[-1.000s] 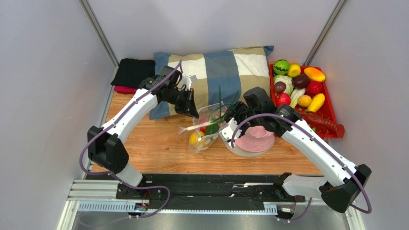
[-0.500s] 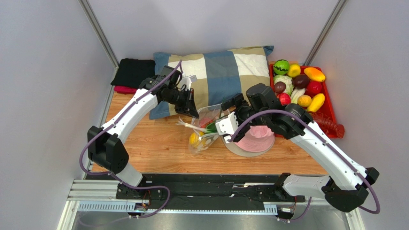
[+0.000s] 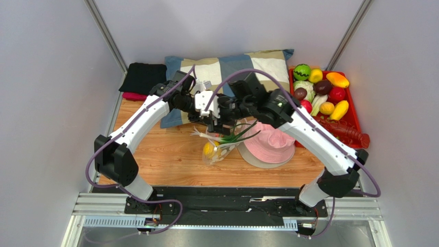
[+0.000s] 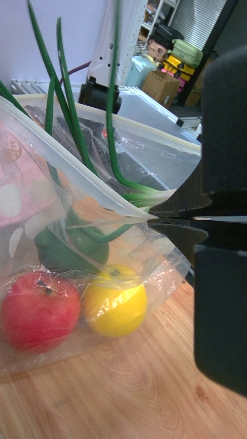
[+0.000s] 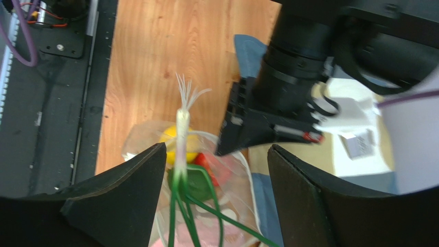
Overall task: Place the food in the zip-top bag and seal the zipper
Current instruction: Place the fake vegetable in the zipper food storage bag.
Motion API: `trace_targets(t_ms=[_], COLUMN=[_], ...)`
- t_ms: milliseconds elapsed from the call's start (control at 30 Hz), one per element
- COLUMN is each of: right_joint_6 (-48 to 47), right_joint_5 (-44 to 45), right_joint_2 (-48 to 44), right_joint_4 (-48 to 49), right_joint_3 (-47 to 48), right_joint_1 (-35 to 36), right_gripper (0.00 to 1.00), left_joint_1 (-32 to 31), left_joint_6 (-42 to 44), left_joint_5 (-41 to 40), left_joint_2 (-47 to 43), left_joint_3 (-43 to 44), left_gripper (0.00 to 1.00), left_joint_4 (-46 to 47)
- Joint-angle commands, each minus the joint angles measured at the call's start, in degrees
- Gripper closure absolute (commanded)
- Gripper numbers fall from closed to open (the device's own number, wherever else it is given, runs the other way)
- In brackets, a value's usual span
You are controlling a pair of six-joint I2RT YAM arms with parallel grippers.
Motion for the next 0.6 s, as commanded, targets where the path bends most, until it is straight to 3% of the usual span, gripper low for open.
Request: trace_targets(t_ms=[0, 200, 567], right_joint_6=[6.78, 9.06, 13.72], right_joint_5=[0.79, 5.62, 13.44], right_joint_2=[2.93, 6.01, 8.3], right_joint_4=[2.18, 6.75, 8.68], right_joint_3=[2.55, 0.79, -3.59], right_joint_1=[4.37, 8.07, 8.51], right_gripper=[0.29, 0.32, 0.37], left_joint_1=[-0.11, -0.11, 0.51], left_joint_6=[-0.77, -1.03, -2.0], left_joint_5=[1.46, 1.72, 1.99], left_joint_2=[0.07, 0.16, 0.25], left_joint_3=[2.08, 2.08, 1.73], left_gripper=[1.0, 1.0, 1.0], left_joint_4=[1.07, 1.51, 2.13])
